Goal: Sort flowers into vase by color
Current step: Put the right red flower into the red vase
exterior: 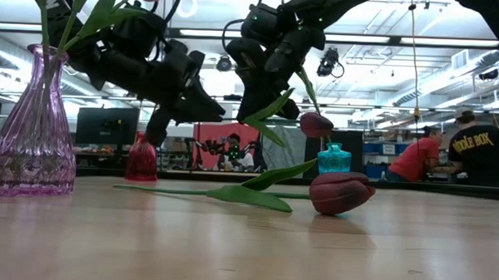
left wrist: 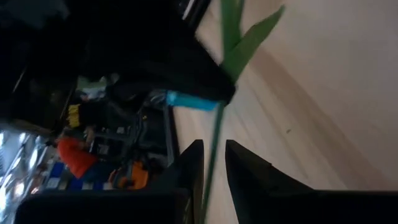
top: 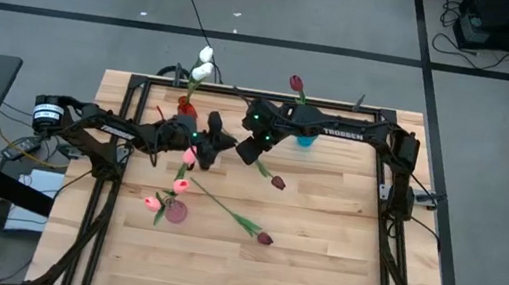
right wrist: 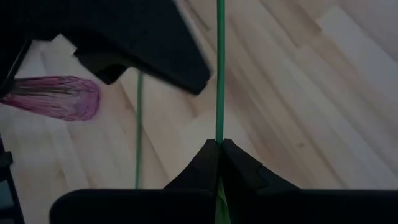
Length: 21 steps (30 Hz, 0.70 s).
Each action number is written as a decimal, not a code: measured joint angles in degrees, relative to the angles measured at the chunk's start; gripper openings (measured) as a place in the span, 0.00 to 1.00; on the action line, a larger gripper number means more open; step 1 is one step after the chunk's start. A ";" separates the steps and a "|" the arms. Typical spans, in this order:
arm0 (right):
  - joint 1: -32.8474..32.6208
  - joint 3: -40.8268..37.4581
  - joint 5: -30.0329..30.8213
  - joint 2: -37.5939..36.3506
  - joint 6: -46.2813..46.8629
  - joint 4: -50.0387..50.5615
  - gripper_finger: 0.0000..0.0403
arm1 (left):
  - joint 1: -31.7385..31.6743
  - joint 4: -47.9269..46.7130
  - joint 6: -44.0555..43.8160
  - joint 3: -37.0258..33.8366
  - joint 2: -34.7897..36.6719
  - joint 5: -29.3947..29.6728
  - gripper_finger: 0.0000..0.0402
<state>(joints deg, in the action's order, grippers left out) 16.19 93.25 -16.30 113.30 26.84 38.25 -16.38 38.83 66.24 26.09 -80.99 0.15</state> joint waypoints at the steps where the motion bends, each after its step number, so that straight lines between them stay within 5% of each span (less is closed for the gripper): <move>1: -0.10 0.00 -0.06 0.00 0.00 -0.01 0.06 | 0.00 0.40 -0.02 0.00 0.00 0.79 0.18; 21: -0.90 0.00 -1.83 0.00 0.23 -0.08 0.06 | 0.00 -0.16 1.20 0.00 0.00 1.51 0.26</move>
<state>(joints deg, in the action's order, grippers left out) 15.29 93.25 -18.13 113.30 27.07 38.17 -16.38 38.67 67.44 26.09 -80.99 1.66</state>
